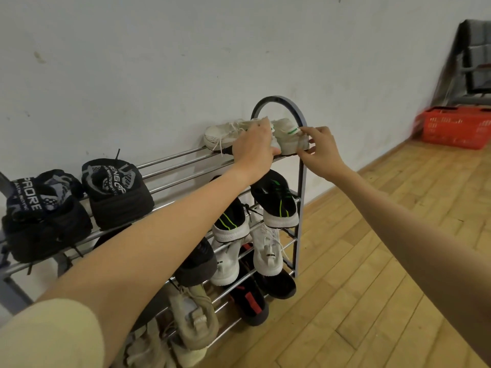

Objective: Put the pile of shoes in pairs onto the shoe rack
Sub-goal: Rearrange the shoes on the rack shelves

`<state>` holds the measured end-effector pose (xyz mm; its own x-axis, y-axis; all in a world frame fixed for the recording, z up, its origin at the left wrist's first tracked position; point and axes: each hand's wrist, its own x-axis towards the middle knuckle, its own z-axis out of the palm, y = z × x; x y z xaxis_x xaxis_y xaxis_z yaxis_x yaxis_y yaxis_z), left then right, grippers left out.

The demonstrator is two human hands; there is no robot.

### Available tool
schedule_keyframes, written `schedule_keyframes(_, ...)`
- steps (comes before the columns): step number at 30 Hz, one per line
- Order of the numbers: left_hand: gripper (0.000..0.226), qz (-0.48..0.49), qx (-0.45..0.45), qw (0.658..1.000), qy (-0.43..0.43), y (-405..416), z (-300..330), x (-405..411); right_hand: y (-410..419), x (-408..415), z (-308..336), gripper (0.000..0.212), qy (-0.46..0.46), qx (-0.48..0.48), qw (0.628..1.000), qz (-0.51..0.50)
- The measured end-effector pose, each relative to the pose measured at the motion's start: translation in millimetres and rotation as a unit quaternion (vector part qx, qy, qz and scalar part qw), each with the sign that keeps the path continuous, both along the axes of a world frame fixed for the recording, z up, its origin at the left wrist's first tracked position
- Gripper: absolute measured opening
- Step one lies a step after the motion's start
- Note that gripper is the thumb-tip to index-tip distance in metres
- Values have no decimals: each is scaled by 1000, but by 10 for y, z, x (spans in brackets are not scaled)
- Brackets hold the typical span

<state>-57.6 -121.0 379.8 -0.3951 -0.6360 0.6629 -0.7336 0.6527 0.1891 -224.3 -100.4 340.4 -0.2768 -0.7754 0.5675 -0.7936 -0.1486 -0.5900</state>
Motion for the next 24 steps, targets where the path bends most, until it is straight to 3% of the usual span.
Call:
schedule_keyframes(3,70,3,7,1000,-20,5,-26,4,-6,18,-67,53,-2,-15,1000,-7)
schedule_keyframes(10,51,-1,57,998,36,219,-129,219,113,389,-316,52,-97,-106,986,-89)
schedule_keyframes(17,39,-11,-39,991,128,403,-515,389,89,690,-750,48,-276,-134,948,-88)
schedule_keyframes(21,31,-10,-55,989,134,429,-723,496,105,675,-874,54,-264,-147,952,-55)
schedule_keyframes(24,27,7,-60,991,117,476,-874,555,137,642,-949,45,-256,-143,956,-29)
